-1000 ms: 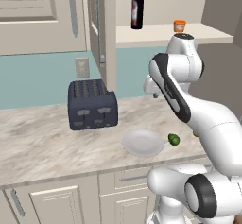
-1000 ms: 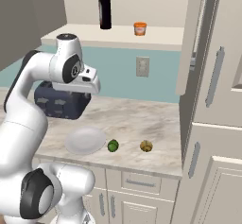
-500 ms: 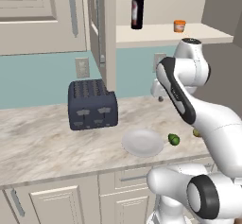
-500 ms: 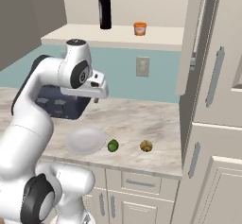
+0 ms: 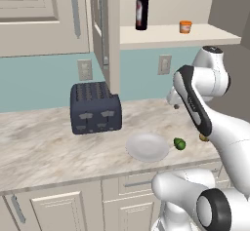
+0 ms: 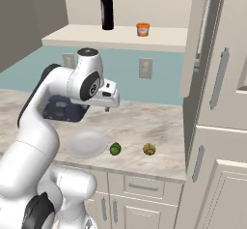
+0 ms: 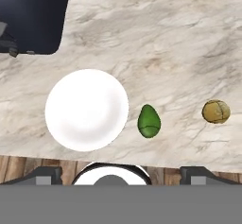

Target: Pick the avocado and bread from the counter and place them on the plate. Then pick the jam from the cabinet and place it next to the plate. Lastly close the cabinet door.

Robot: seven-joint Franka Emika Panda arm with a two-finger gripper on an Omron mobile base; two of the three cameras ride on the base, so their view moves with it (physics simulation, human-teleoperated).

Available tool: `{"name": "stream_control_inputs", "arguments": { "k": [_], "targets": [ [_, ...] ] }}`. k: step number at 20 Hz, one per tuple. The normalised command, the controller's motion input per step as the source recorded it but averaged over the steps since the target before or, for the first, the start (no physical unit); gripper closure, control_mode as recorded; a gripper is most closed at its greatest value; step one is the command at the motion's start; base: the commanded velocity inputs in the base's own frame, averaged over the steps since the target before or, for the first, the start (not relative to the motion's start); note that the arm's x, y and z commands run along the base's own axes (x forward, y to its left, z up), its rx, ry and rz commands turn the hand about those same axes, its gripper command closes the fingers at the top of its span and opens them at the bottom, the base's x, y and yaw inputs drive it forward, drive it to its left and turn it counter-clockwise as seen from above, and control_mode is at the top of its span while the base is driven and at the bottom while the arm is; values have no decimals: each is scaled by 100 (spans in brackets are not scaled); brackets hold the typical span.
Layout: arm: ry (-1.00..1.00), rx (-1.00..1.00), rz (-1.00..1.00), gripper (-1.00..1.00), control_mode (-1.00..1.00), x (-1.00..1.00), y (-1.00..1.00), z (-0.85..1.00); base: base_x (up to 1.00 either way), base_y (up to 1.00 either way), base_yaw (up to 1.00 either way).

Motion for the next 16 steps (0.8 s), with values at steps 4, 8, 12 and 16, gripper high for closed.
{"name": "stream_control_inputs", "arguments": {
  "k": [4, 8, 12, 16],
  "targets": [
    [0, 0, 0, -100, -100, -5, -30, -22, 0, 0, 0],
    [0, 0, 0, -100, -100, 0, -20, -22, 0, 0, 0],
    [0, -1, 0, -100, -100, 0, -12, -26, 0, 0, 0],
    [0, -1, 0, -100, -100, 0, -9, -24, 0, 0, 0]
  ]
}}
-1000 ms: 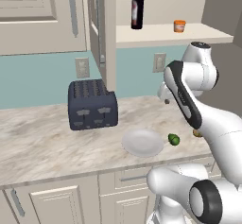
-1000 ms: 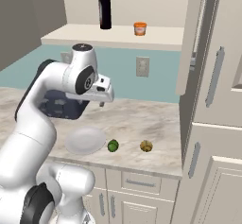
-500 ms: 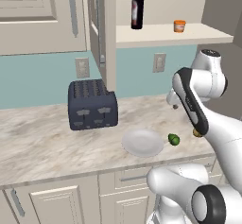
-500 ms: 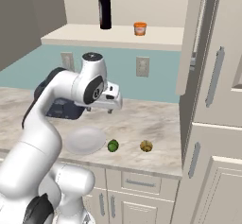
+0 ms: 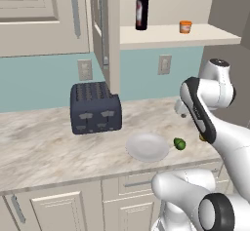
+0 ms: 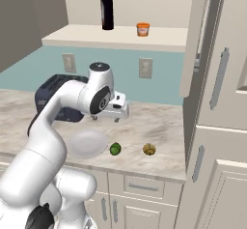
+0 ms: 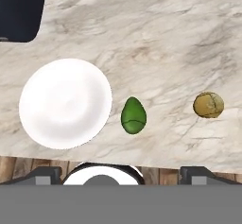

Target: Pick the avocado and bread from the counter and place them on the plate. Then pick the jam from the cabinet and place it next to the plate. Lastly close the cabinet door.

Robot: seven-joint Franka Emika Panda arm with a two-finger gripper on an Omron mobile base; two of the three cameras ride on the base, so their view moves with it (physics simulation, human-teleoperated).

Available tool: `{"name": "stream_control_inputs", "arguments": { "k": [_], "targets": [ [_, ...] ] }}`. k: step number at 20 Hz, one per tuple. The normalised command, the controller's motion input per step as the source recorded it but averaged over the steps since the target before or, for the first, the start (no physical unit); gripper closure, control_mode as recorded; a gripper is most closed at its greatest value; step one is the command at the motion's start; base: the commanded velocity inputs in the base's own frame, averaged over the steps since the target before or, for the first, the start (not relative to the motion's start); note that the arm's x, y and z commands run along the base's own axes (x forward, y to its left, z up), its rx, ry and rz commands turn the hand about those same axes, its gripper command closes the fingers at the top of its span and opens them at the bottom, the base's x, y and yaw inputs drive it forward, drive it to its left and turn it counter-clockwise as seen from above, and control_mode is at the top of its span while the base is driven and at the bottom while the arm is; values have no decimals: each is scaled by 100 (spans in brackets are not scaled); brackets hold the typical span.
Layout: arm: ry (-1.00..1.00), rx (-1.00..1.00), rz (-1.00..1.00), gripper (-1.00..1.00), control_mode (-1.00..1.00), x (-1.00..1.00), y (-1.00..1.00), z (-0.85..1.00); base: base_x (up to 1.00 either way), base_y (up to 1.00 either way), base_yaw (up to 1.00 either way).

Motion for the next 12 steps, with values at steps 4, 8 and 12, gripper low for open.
{"name": "stream_control_inputs", "arguments": {
  "k": [4, 8, 12],
  "targets": [
    [0, -3, 0, -100, -100, 0, -4, -25, 0, 0, 0],
    [2, -2, 0, -100, -100, 5, -4, -34, 0, 0, 0],
    [0, 0, 0, -100, -100, 3, -4, -43, 0, 0, 0]
  ]
}}
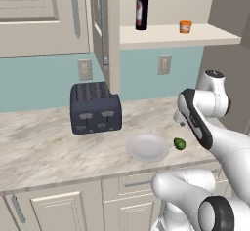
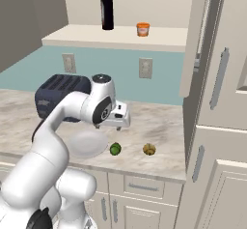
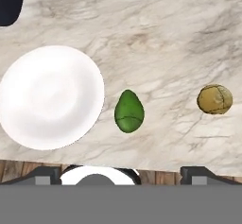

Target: Pick the avocado and bread from the counter and place them on the plate. Then pick the jam from the cabinet and place it next to the plate. Lastly close the cabinet door.

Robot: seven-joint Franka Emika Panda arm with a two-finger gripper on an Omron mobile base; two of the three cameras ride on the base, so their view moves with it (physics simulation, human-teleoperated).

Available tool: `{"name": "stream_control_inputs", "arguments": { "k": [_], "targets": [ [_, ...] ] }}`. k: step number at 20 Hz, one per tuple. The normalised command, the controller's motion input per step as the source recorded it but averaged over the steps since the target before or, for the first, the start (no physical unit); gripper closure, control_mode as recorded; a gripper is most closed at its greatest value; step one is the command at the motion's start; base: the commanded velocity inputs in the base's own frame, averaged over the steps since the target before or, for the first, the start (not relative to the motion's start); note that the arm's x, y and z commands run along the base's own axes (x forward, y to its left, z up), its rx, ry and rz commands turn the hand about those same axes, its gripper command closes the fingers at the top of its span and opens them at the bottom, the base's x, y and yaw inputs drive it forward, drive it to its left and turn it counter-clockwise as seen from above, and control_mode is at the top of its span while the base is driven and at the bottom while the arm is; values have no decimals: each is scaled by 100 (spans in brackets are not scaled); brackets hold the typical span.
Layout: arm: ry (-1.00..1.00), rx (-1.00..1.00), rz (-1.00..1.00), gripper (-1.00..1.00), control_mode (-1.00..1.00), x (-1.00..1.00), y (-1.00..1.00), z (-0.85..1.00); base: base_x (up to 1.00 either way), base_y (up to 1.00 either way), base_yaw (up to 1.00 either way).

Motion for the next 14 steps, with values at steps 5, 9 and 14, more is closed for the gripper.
{"name": "stream_control_inputs", "arguments": {
  "k": [5, 9, 14],
  "targets": [
    [0, 0, 0, -100, -100, 1, -2, -51, 0, 0, 0],
    [0, 0, 0, -100, -100, 6, 0, -49, 0, 0, 0],
    [0, 0, 0, -100, -100, 32, 0, -37, 0, 0, 0]
  ]
}}
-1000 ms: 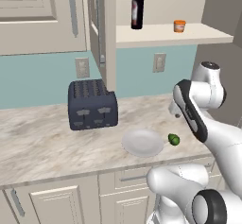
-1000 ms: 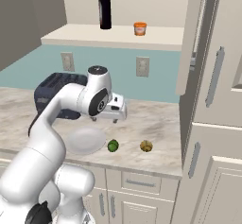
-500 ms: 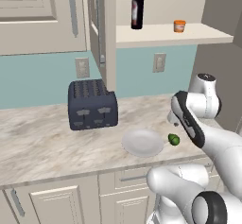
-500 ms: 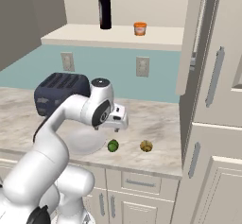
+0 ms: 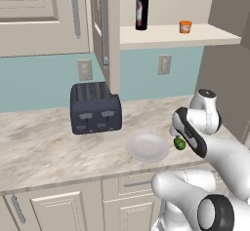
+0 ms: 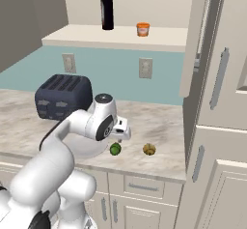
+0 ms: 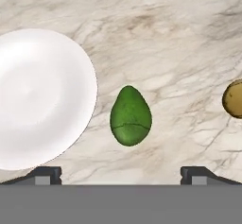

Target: Pick the avocado and bread from the counter and place them on the plate. Then pick the jam from the cabinet and place it next to the plate. Lastly close the cabinet door.

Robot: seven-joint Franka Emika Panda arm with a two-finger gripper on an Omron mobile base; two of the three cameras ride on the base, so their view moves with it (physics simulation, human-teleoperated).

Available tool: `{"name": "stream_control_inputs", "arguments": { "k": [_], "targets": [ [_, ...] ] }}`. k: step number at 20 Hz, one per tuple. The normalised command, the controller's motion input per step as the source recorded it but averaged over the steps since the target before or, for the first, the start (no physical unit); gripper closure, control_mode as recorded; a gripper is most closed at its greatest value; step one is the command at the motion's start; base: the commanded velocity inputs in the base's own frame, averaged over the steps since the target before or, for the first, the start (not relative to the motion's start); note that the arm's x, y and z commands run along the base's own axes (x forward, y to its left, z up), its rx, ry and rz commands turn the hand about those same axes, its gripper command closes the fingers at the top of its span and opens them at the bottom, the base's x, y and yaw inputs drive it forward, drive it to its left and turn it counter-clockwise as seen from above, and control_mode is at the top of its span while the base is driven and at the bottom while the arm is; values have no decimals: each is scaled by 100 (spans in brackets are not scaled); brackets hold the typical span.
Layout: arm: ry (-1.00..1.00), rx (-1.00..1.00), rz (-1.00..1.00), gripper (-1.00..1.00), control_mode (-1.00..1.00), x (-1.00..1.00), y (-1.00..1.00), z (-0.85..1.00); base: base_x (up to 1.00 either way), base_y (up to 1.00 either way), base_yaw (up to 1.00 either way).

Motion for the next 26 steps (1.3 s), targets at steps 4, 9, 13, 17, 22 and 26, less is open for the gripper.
{"name": "stream_control_inputs", "arguments": {
  "k": [4, 9, 13, 17, 22, 26],
  "targets": [
    [0, 0, 0, -100, -100, 41, 0, -34, 0, 0, 0],
    [0, -1, 0, -100, -100, 30, -8, -33, 0, 0, 0],
    [0, 0, 0, -100, -100, 3, -13, -19, 0, 0, 0],
    [1, 0, 0, -100, -100, 0, 0, -3, 0, 0, 0],
    [1, 0, 0, -100, -100, 2, 0, -23, 0, 0, 0],
    [0, 0, 0, -100, -100, 5, 0, -18, 0, 0, 0]
  ]
}}
